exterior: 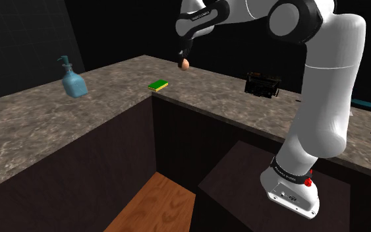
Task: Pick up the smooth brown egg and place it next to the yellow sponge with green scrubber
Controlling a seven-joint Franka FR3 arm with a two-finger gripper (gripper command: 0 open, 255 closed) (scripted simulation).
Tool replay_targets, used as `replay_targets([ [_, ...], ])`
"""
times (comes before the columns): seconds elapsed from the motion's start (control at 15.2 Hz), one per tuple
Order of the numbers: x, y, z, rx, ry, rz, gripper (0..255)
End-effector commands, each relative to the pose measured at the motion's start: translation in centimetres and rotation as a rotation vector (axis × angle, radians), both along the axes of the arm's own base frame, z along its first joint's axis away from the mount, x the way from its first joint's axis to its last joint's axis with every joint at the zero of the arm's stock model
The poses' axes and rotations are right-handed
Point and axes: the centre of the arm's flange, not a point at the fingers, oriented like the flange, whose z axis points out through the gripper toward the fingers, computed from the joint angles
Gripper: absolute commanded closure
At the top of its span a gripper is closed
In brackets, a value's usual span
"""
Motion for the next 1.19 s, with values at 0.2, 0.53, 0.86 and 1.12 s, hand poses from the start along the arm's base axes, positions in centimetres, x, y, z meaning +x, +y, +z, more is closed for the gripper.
replay_targets([
  [0.2, 1.7, 0.9, -2.2, 0.001, 0.0, 0.001, 255],
  [0.53, 1.7, 0.9, -4.8, 0.001, 0.0, 0.001, 255],
  [0.86, 1.7, 0.9, -7.5, 0.001, 0.0, 0.001, 255],
  [1.12, 1.7, 0.9, -9.6, 0.001, 0.0, 0.001, 255],
])
